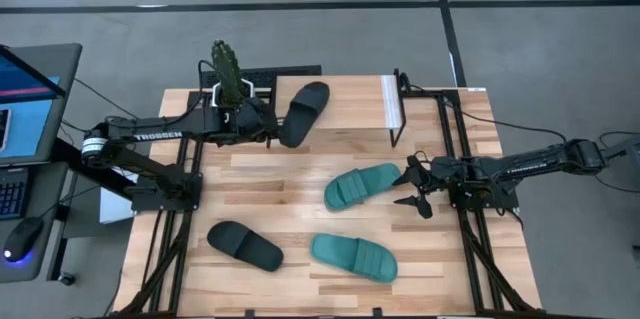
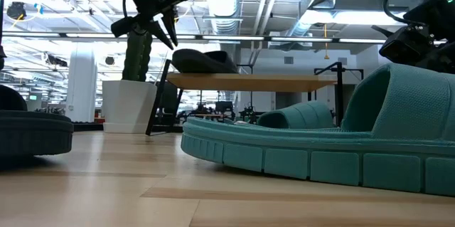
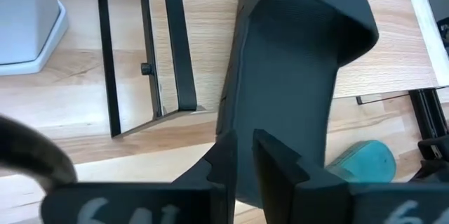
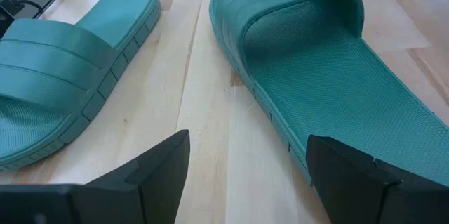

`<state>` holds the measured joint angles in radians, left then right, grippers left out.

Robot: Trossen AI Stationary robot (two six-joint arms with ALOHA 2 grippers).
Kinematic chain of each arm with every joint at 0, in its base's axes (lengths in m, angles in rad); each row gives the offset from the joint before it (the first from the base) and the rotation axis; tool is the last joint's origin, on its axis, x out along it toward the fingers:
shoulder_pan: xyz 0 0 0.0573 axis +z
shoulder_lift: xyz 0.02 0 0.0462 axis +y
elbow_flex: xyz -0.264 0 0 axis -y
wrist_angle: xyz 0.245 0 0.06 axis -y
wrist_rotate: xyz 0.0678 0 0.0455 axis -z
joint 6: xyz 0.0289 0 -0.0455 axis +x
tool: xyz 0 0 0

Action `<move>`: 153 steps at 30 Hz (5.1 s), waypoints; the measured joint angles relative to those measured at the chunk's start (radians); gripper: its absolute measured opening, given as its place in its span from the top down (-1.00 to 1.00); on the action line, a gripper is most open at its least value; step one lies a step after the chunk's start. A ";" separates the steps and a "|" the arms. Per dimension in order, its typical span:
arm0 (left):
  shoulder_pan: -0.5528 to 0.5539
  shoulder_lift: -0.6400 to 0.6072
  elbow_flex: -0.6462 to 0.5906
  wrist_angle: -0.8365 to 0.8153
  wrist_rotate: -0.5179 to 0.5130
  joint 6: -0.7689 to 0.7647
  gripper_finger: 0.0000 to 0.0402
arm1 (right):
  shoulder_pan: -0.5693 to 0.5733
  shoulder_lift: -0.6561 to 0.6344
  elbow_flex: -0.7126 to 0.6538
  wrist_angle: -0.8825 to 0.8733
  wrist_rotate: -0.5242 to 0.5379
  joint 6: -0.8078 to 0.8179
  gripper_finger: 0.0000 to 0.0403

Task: Pick and place slides into the shelf
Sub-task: Put the top black slide on the shelf, then put the black slide on the shelf

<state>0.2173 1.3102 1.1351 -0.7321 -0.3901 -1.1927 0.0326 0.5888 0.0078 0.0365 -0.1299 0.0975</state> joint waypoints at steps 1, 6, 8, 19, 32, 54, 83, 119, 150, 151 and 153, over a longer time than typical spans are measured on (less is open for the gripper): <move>0.000 0.000 0.000 0.000 0.001 0.000 0.83 | 0.000 0.000 0.000 0.000 0.000 0.000 -0.34; 0.000 0.000 0.000 0.013 0.005 0.042 0.83 | 0.000 0.000 0.000 0.000 0.000 0.000 -0.34; 0.000 -0.002 0.000 0.059 0.009 0.088 0.83 | 0.000 0.000 0.000 0.000 0.000 0.000 -0.34; -0.050 -0.004 0.196 0.249 -0.005 0.677 0.92 | 0.000 0.000 0.000 0.000 0.000 0.000 -0.34; -0.063 0.204 0.358 0.245 -0.010 1.241 1.00 | 0.000 0.000 0.000 0.000 0.000 0.000 -0.34; 0.026 0.667 1.070 -0.587 0.116 1.622 1.00 | 0.000 0.000 0.000 0.001 0.000 0.000 -0.34; 0.045 0.819 1.070 -0.514 0.141 1.970 1.00 | 0.000 0.000 0.000 -0.002 0.000 0.000 -0.34; 0.066 0.813 1.078 -0.414 -0.042 2.067 1.00 | 0.000 0.000 0.000 -0.003 0.000 0.000 -0.34; 0.118 0.813 1.086 -0.698 -0.324 1.854 1.00 | 0.000 0.000 0.000 -0.003 0.000 0.000 -0.34; 0.115 0.813 1.099 -0.701 -0.330 1.846 1.00 | 0.000 0.000 0.000 -0.003 0.000 0.000 -0.34; 0.104 0.811 1.135 -0.701 -0.336 1.833 1.00 | 0.000 0.000 0.000 -0.003 0.000 0.000 -0.34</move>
<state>0.3216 2.1216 2.2705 -1.4330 -0.7256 0.6403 0.0326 0.5888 0.0077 0.0338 -0.1299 0.0974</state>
